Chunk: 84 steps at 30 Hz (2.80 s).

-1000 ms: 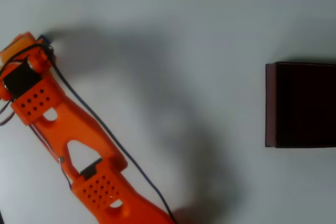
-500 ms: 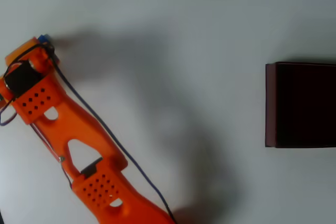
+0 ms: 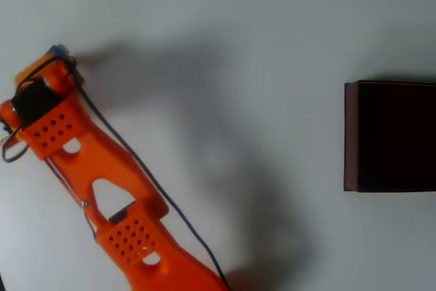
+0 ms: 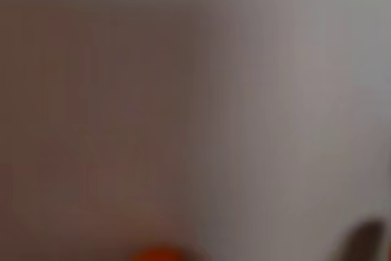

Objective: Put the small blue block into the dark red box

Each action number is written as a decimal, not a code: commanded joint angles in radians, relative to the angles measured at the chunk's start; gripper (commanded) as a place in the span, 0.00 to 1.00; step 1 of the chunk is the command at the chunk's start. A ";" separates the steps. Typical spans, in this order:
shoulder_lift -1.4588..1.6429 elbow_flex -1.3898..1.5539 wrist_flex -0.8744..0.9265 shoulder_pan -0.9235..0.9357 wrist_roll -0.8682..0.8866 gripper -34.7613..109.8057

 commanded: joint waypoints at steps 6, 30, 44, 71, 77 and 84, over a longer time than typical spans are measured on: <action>0.028 -0.052 -0.049 -0.012 -0.005 0.36; 0.147 0.083 -0.133 -0.014 -0.006 0.36; 0.150 0.114 -0.216 -0.054 -0.017 0.36; 0.097 0.158 -0.287 -0.051 -0.002 0.36; 0.097 0.160 -0.295 -0.049 -0.008 0.36; 0.083 0.156 -0.299 -0.043 -0.012 0.36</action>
